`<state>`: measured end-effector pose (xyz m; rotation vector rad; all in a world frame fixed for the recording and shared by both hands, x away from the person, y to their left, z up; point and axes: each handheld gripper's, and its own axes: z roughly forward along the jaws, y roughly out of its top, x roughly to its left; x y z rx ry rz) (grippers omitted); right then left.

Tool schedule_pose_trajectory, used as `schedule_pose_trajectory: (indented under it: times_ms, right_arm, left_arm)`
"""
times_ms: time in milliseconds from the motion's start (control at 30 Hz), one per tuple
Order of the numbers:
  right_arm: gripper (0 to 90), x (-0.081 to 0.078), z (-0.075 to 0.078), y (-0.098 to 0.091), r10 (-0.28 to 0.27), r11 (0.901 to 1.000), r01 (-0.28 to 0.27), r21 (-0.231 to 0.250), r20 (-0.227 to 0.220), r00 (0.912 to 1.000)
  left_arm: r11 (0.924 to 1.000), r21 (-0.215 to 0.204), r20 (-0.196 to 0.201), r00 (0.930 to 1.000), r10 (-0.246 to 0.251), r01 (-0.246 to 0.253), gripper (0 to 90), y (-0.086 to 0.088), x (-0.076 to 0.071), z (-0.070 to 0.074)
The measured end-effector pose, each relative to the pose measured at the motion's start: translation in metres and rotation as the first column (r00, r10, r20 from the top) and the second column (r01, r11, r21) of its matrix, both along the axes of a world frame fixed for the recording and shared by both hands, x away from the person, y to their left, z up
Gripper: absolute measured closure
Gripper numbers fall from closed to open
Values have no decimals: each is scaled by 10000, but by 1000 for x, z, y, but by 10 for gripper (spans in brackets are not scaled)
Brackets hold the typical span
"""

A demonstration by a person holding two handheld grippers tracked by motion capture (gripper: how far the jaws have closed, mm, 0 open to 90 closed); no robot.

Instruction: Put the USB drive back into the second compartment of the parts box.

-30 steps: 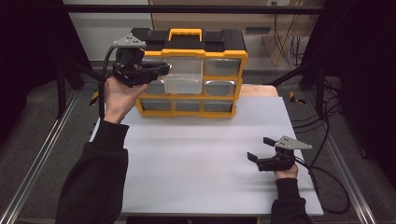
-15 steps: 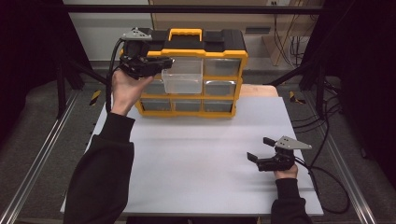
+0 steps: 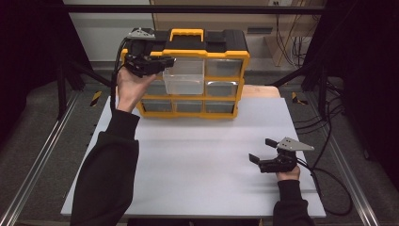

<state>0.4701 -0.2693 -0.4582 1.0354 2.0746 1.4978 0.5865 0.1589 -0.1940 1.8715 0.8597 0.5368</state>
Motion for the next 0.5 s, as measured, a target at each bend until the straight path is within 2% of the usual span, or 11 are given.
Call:
schedule_pose_trajectory:
  times_ms: [133,500]
  right_arm:
    - [26,0,0,0,11,10000,-11,5,-18,10000]
    - [26,0,0,0,18,10000,-18,25,4,10000]
  left_arm:
    - [9999,152,9,10000,30,-30,787,-3,2,-3]
    - [9996,257,-243,9997,85,-78,787,-7,11,-16]
